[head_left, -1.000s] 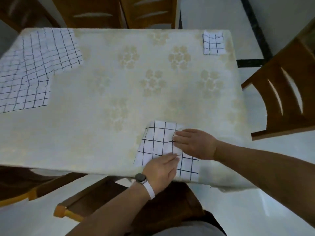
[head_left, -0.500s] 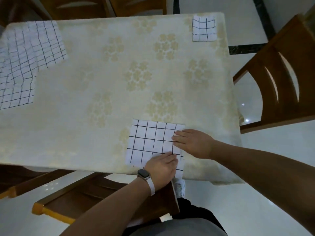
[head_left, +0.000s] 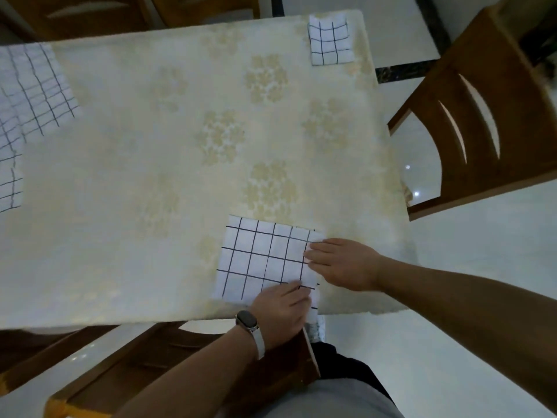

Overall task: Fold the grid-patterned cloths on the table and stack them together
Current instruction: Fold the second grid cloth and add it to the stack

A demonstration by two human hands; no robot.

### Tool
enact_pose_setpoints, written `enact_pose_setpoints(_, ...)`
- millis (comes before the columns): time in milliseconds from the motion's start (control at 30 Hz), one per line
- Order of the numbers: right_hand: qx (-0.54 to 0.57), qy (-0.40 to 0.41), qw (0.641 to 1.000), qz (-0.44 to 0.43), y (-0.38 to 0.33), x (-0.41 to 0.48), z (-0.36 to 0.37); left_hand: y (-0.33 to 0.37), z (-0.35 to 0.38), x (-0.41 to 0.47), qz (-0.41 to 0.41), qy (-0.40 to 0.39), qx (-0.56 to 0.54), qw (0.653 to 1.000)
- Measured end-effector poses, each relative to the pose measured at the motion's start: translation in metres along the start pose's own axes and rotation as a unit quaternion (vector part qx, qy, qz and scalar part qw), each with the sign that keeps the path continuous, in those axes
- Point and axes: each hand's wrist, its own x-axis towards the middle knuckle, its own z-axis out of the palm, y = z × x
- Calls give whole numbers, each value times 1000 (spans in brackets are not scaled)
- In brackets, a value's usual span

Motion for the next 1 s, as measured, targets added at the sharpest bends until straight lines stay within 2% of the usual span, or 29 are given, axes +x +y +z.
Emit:
enact_pose_setpoints(167,17,-19,999,38,-10,-5,-4,-1,-2,-1,27,-51,-4,998)
enact_pose_setpoints(300,26,12,997,70,-14,-3,-12,-11,-14,3,-16,-35,-28,999)
enact_pose_setpoints(367,32,23,994,99,-17,4,-15,-25,-29,7,-58,-30,6,998)
enact_pose_setpoints(433,33,10,991,129,-21,14,-17,-41,-47,8,-110,-74,33,991)
enact_pose_setpoints(533,47,-31,984,167,-29,31,-17,-68,-62,3,-175,-186,83,963)
enact_pose_setpoints(633,74,-65,978,183,-34,41,-13,-84,-67,-10,-190,-240,120,944)
enact_pose_setpoints(1000,62,-97,970,214,-33,41,9,-108,-41,-32,-190,-197,111,955)
